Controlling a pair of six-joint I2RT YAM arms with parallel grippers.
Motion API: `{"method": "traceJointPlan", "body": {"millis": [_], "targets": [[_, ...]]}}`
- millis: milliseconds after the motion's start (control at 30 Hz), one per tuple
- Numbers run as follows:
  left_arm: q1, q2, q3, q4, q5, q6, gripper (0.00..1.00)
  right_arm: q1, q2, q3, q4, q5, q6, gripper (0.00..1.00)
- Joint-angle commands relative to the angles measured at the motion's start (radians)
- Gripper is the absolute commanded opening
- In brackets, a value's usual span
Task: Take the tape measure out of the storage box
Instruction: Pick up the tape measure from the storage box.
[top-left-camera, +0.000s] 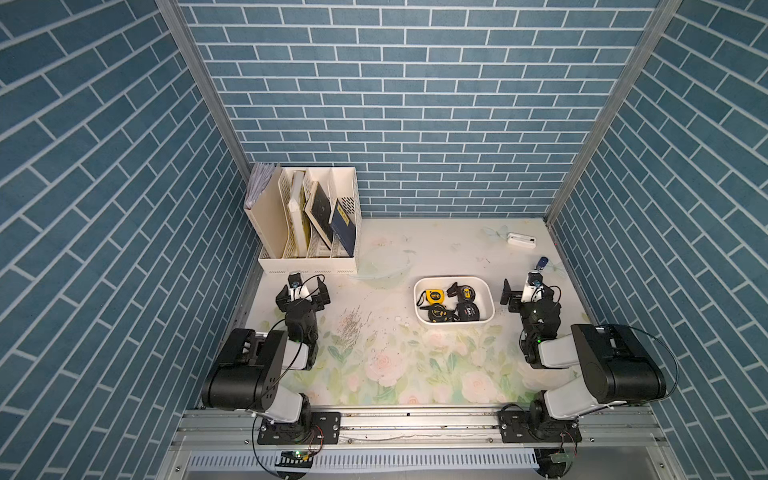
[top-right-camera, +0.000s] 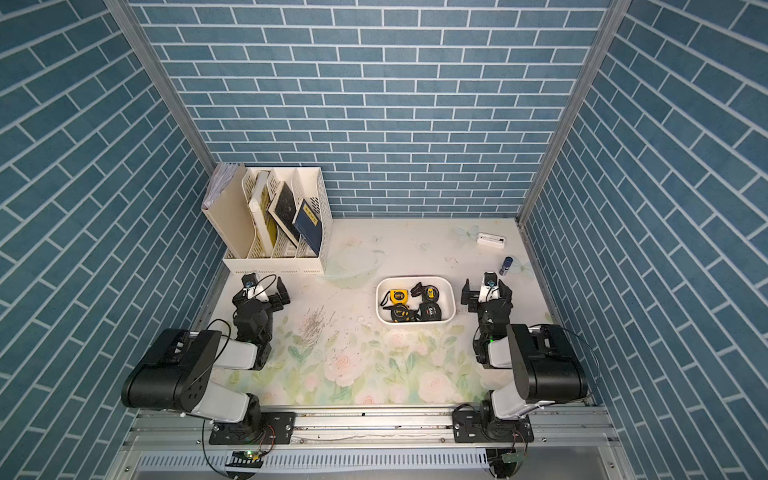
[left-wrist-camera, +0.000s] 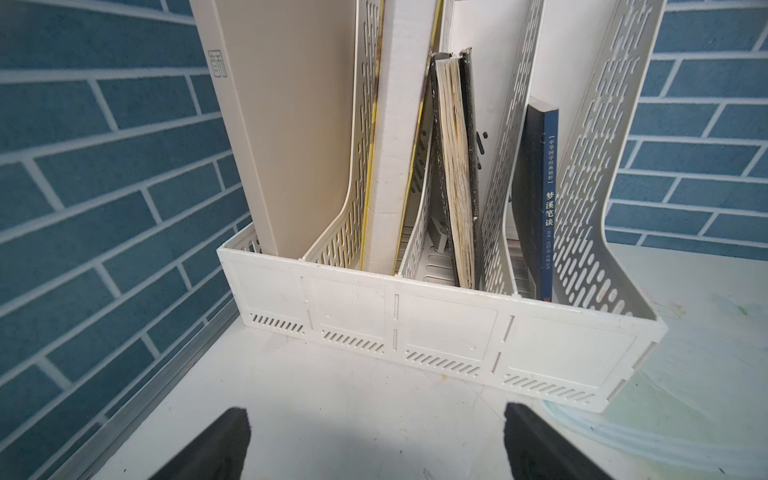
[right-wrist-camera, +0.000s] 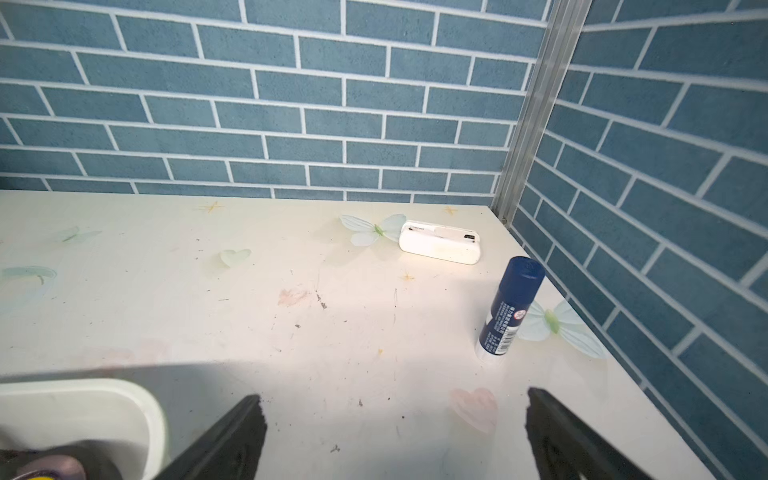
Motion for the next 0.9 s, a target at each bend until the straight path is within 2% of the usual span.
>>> {"method": "traceJointPlan", "body": {"millis": [0,733,800,833,867], "targets": [[0.001,-0.001,0.006,0.018,0.005,-0.004,1.00,-0.003,0.002,0.015,-0.003,-0.005,-0.007,1.00],[0.001,-0.002,0.006,0.020,0.006,-0.004,1.00,-0.004,0.001,0.016,-0.007,-0.011,-0.005,1.00],[0.001,-0.026,0.032,-0.045,0.007,-0.005,1.00,-0.004,-0.016,0.024,-0.037,-0.007,-0.006,1.00],[0.000,-0.050,0.077,-0.140,-0.005,-0.008,1.00,-0.004,-0.046,0.045,-0.096,0.013,0.002,1.00],[-0.001,-0.072,0.159,-0.310,-0.026,-0.017,0.98,-0.004,-0.084,0.084,-0.202,0.038,0.012,1.00]]}}
